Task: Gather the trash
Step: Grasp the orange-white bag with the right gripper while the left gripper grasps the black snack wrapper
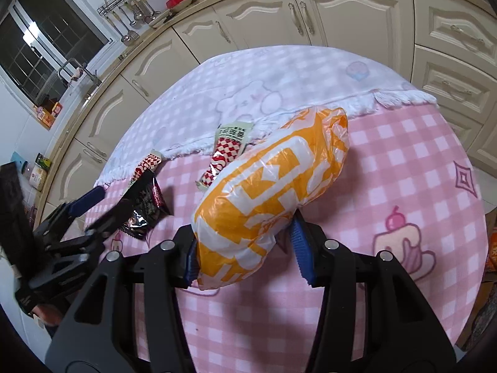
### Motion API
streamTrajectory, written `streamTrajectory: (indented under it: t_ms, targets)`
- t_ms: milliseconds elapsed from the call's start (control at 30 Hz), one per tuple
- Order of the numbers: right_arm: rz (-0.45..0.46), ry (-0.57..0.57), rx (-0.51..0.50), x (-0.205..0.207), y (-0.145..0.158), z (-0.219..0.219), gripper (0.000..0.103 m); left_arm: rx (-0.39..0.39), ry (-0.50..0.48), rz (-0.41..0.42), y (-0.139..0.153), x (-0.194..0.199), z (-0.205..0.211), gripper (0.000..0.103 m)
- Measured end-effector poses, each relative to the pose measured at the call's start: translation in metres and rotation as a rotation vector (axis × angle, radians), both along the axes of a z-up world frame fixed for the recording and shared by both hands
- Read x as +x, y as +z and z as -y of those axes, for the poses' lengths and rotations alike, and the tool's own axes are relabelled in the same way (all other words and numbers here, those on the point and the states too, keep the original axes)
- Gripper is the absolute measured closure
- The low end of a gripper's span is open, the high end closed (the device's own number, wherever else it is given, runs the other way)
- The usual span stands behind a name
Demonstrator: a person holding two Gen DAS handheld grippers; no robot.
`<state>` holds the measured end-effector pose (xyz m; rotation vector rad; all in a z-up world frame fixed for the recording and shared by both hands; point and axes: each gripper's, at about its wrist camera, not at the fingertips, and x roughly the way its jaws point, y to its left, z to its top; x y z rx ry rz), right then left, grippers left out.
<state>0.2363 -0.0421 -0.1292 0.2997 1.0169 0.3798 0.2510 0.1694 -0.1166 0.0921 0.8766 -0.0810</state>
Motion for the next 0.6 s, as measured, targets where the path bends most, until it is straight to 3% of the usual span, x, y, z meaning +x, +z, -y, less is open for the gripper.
streamTrajectory:
  t_ms: [67,133,200,267,600]
  targets:
    - [0.004,-0.001,-0.001,0.000,-0.001,0.005,0.054,0.034,-0.017,-0.012,-0.007,0.002,0.008,0.020]
    - [0.002,-0.002,0.005,0.000,-0.001,0.009,0.054,0.040,-0.035,-0.059,-0.017,0.005,0.013,0.049]
    - [0.004,-0.006,0.008,0.000,0.000,0.013,0.054,-0.012,-0.004,-0.083,-0.021,0.005,0.008,0.073]
    - [0.006,-0.017,0.003,-0.001,0.000,0.018,0.054,-0.015,0.029,-0.074,-0.018,0.003,0.005,0.082]
    - [0.029,-0.034,0.016,-0.017,0.007,0.033,0.054,-0.092,0.028,-0.072,-0.016,-0.021,0.009,0.086]
